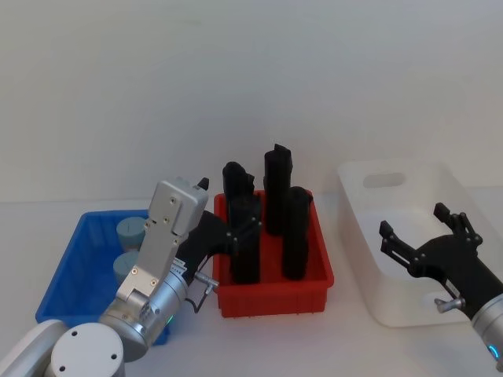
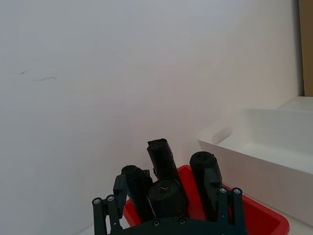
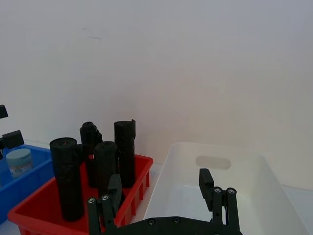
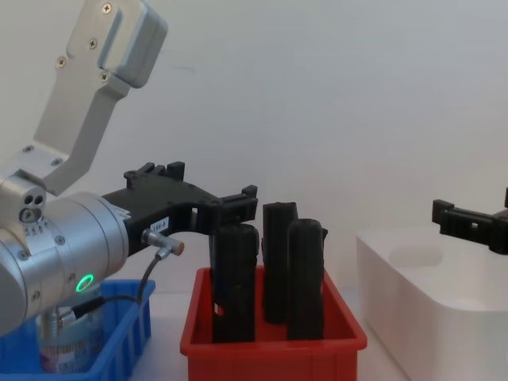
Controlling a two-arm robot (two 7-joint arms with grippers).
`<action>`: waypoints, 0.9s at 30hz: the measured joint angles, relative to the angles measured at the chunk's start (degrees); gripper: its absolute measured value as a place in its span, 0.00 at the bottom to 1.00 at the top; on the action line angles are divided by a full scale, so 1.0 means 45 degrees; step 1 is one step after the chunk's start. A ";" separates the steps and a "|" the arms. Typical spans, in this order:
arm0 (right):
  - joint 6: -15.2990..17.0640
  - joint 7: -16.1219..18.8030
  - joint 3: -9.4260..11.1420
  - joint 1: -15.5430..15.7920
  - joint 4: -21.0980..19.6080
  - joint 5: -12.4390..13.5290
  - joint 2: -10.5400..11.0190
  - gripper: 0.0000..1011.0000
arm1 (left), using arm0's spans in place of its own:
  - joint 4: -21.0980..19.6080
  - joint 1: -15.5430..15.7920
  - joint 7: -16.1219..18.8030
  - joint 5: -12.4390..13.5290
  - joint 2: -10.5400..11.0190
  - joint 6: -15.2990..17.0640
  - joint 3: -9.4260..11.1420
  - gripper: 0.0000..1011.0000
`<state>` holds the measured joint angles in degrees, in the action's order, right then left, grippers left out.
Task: Pick the cotton swabs from the blue box and place them into the white box.
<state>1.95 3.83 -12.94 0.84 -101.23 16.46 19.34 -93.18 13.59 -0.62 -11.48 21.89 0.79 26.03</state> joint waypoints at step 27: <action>0.0000 0.0000 0.0001 0.0000 0.0000 0.0000 0.0000 0.99 | 0.0000 0.0000 0.0000 0.0000 0.0000 0.0000 0.0000 0.99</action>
<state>1.95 3.83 -12.94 0.84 -101.23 16.46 19.34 -93.18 13.59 -0.62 -11.48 21.89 0.80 26.03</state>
